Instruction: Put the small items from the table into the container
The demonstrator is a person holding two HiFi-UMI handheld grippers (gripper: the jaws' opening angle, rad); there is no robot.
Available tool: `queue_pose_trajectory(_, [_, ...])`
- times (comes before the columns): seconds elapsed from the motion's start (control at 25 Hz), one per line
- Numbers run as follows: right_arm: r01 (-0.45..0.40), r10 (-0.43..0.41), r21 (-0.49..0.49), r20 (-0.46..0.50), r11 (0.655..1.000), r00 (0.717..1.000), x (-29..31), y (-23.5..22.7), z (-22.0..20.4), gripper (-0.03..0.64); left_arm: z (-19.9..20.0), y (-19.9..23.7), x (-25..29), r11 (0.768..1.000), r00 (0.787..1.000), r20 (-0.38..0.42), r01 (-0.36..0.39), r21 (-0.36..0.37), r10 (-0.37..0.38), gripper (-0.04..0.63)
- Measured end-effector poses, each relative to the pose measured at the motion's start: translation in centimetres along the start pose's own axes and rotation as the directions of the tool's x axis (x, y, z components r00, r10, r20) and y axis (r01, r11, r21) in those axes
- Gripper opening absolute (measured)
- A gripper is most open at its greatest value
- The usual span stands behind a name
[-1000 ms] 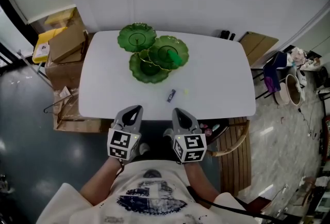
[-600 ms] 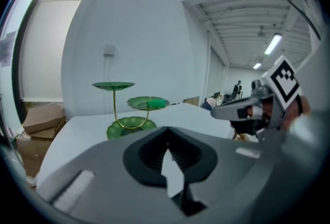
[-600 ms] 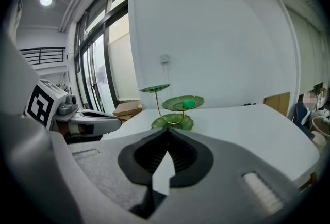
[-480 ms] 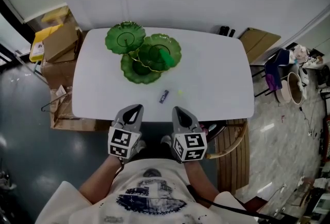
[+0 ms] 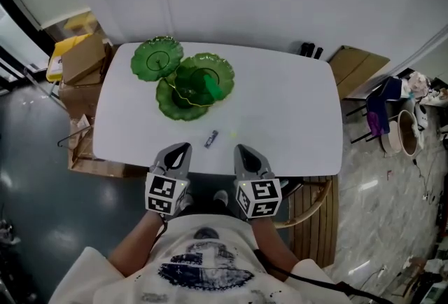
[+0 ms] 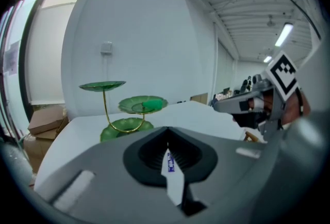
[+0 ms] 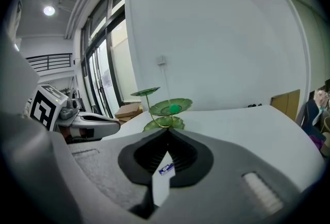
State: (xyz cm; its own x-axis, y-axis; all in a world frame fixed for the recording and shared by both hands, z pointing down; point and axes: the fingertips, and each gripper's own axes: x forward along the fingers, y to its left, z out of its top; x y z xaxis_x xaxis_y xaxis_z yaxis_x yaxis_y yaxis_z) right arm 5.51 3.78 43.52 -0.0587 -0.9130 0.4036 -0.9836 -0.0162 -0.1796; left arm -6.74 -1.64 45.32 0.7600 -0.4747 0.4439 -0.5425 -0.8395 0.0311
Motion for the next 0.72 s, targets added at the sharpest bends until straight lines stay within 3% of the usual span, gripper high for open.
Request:
queue_pose_trajectory(0.36, [-0.037, 0.037, -0.025, 0.010, 0.999, 0.999, -1.2, -3.4, 0.3, -0.002, 0.8, -2.8, 1.7, 0.999, 0.999, -0.011, -0.052, -0.007, 0.051, -0.011])
queue_pose_trajectory(0.72, [-0.050, 0.050, -0.018, -0.017, 0.999, 0.999, -1.1, -4.8, -1.2, -0.002, -0.3, -4.1, 3.2, 0.999, 0.998, -0.041, -0.050, -0.018, 0.049, -0.011])
